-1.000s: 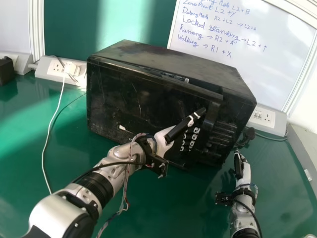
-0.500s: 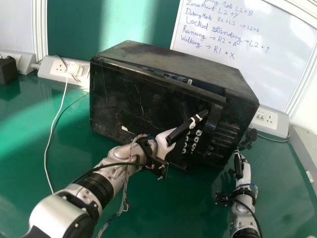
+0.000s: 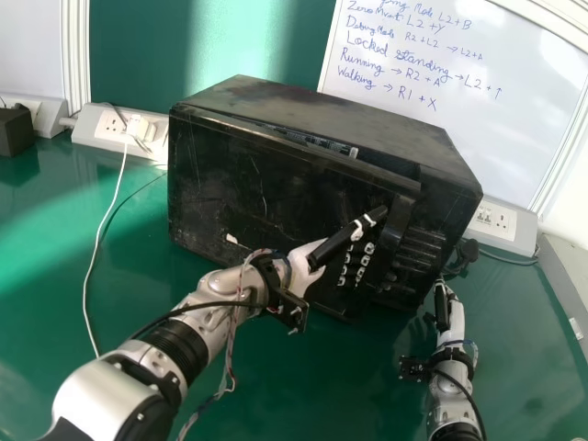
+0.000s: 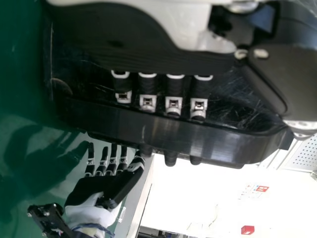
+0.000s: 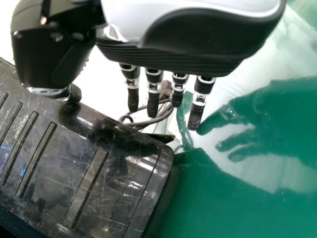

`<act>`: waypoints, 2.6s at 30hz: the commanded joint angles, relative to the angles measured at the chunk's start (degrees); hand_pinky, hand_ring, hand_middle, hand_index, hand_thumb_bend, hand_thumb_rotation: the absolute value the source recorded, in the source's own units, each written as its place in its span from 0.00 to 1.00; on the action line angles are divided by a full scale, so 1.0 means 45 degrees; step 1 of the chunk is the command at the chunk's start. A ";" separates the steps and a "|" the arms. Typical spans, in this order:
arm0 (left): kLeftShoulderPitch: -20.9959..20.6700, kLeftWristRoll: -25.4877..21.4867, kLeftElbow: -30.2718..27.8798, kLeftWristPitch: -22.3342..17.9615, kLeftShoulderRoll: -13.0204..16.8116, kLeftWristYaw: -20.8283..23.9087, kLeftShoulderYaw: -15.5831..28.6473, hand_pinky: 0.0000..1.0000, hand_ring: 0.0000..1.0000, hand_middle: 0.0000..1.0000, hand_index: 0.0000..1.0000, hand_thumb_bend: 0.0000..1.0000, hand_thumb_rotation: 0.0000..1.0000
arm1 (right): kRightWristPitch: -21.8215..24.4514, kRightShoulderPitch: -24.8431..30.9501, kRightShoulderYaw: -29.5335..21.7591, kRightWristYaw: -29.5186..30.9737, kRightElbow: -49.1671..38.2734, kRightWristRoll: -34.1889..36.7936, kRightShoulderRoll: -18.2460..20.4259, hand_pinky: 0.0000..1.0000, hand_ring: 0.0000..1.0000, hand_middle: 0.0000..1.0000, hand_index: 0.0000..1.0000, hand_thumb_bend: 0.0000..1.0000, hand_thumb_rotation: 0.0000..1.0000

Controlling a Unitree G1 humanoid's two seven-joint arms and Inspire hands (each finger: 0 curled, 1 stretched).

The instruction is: Open the door of oven

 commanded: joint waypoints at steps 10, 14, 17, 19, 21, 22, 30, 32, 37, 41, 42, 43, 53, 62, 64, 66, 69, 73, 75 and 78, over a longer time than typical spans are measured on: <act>-0.0136 -0.0144 -0.0321 -0.0639 -0.0501 -0.1329 -0.0182 0.02 0.07 0.13 0.15 1.00 0.85 | 0.0322 0.0172 0.0076 0.0211 0.0290 -0.0019 0.0210 0.82 0.90 0.95 0.95 0.66 0.99; -0.0120 -0.0264 -0.0335 -0.0576 -0.0517 -0.1520 -0.0109 0.02 0.07 0.13 0.14 0.99 0.84 | 0.0361 0.0173 0.0149 0.0139 0.0298 -0.0108 0.0197 0.79 0.88 0.93 0.95 0.67 0.99; -0.0081 -0.0276 -0.0351 -0.0583 -0.0528 -0.1571 -0.0116 0.02 0.07 0.13 0.13 0.99 0.83 | 0.0420 0.0150 0.0142 0.0138 0.0296 -0.0091 0.0202 0.82 0.90 0.95 0.95 0.66 0.99; -0.0043 -0.0338 -0.0377 -0.0605 -0.0565 -0.1686 -0.0084 0.02 0.07 0.12 0.13 0.98 0.83 | 0.0422 0.0142 0.0085 0.0181 0.0294 -0.0028 0.0211 0.83 0.91 0.96 0.96 0.65 0.99; -0.0006 -0.0410 -0.0409 -0.0612 -0.0606 -0.1821 -0.0068 0.02 0.07 0.12 0.13 0.98 0.82 | 0.0431 0.0135 0.0043 0.0215 0.0287 0.0019 0.0219 0.82 0.91 0.96 0.96 0.65 0.98; 0.0006 -0.0452 -0.0429 -0.0603 -0.0625 -0.1921 -0.0064 0.02 0.07 0.12 0.12 0.98 0.82 | 0.0416 0.0139 0.0112 0.0192 0.0283 -0.0056 0.0206 0.82 0.91 0.96 0.96 0.64 0.97; 0.0141 -0.0483 -0.0683 -0.0939 -0.0739 -0.2404 -0.0255 0.01 0.06 0.11 0.11 0.98 0.85 | 0.0373 0.0107 0.0025 0.0296 0.0273 0.0069 0.0215 0.81 0.90 0.95 0.96 0.63 0.99; 0.0184 -0.0499 -0.0755 -0.0992 -0.0758 -0.2591 -0.0284 0.01 0.06 0.11 0.11 0.96 0.86 | 0.0372 0.0095 -0.0040 0.0337 0.0273 0.0138 0.0228 0.78 0.89 0.95 0.95 0.64 0.97; 0.0275 -0.0495 -0.0923 -0.1017 -0.0829 -0.2822 -0.0397 0.01 0.06 0.11 0.11 0.94 0.88 | 0.0531 0.0058 0.0031 0.0256 0.0296 0.0087 0.0201 0.80 0.89 0.95 0.94 0.60 0.96; 0.0364 -0.0452 -0.1100 -0.0965 -0.0847 -0.2975 -0.0572 0.01 0.06 0.11 0.11 0.93 0.89 | 0.0643 0.0033 0.0207 0.0084 0.0294 -0.0081 0.0176 0.85 0.92 0.95 0.94 0.60 0.97; 0.0398 -0.0469 -0.1143 -0.0944 -0.0852 -0.3000 -0.0593 0.01 0.06 0.11 0.11 0.93 0.89 | 0.0648 0.0028 0.0244 0.0043 0.0291 -0.0111 0.0173 0.85 0.92 0.95 0.94 0.60 0.97; 0.0438 -0.0519 -0.1183 -0.0925 -0.0854 -0.3085 -0.0590 0.01 0.06 0.11 0.11 0.92 0.89 | 0.0630 0.0034 0.0236 0.0083 0.0286 -0.0082 0.0170 0.85 0.92 0.95 0.94 0.58 0.97; 0.0740 -0.0536 -0.1589 -0.0867 -0.0804 -0.3456 -0.0812 0.00 0.05 0.10 0.11 0.91 0.87 | 0.0255 0.0078 0.0272 0.0161 0.0240 -0.0041 0.0189 0.87 0.94 0.97 0.94 0.52 0.91; 0.1054 -0.0749 -0.2180 -0.0964 -0.0725 -0.4157 -0.0997 0.00 0.04 0.09 0.10 0.83 0.88 | 0.0620 -0.0019 0.0304 0.0055 0.0280 -0.0048 0.0162 0.83 0.92 0.95 0.94 0.59 0.92; 0.1119 -0.0810 -0.2268 -0.0982 -0.0700 -0.4297 -0.1059 0.00 0.04 0.09 0.10 0.82 0.88 | 0.0625 0.0005 0.0267 0.0143 0.0283 -0.0006 0.0156 0.81 0.91 0.95 0.94 0.62 0.95; 0.1180 -0.0915 -0.2378 -0.0952 -0.0691 -0.4448 -0.1090 0.00 0.04 0.09 0.10 0.81 0.89 | 0.0469 0.0049 0.0207 0.0264 0.0279 0.0056 0.0150 0.83 0.92 0.95 0.96 0.60 0.95; 0.1295 -0.0977 -0.2626 -0.0896 -0.0657 -0.4557 -0.1207 0.00 0.04 0.09 0.10 0.82 0.88 | 0.0506 0.0035 0.0288 0.0154 0.0285 -0.0050 0.0145 0.81 0.91 0.94 0.95 0.59 0.94; 0.1471 -0.1007 -0.2989 -0.0814 -0.0616 -0.4658 -0.1379 0.00 0.04 0.09 0.09 0.82 0.89 | 0.0574 0.0030 0.0225 0.0205 0.0308 0.0022 0.0130 0.82 0.90 0.94 0.95 0.62 0.96; 0.1574 -0.1033 -0.3215 -0.0727 -0.0600 -0.4732 -0.1450 0.00 0.04 0.09 0.09 0.82 0.90 | 0.0636 0.0007 0.0123 0.0271 0.0302 0.0140 0.0151 0.82 0.90 0.94 0.95 0.62 0.95; 0.1745 -0.1081 -0.3653 -0.0502 -0.0564 -0.4816 -0.1547 0.00 0.04 0.09 0.10 0.81 0.90 | 0.0736 -0.0021 0.0214 0.0251 0.0305 0.0047 0.0140 0.83 0.92 0.96 0.96 0.63 0.97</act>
